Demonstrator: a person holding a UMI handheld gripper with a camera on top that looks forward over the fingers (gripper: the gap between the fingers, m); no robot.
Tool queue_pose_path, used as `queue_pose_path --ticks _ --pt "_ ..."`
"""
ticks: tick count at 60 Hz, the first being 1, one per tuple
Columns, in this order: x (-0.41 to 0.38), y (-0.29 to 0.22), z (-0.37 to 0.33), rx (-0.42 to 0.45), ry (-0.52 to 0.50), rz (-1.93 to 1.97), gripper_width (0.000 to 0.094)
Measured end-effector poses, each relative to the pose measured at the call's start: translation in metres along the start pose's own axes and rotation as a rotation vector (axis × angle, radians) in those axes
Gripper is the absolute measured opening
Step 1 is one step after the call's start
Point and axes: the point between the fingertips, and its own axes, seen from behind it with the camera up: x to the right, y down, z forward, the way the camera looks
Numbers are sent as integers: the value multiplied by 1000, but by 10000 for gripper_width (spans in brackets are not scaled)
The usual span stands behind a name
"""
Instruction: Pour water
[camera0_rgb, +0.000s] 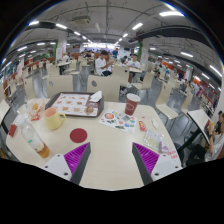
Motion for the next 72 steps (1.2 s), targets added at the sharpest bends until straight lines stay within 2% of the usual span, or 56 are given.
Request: queue_pose_path --ticks 11,21,30,40,56,68,72 --pt "-11 4 -5 -2 24 3 846" --pt "-40 37 -20 -34 21 17 846" --pt "-89 78 -33 -52 -18 27 850" --pt "-174 100 -35 -23 -104 55 852" --pt "-290 57 7 115 -199 55 849" --pt "-313 29 47 185 -167 92 845" --pt "-312 25 59 200 -148 91 787"
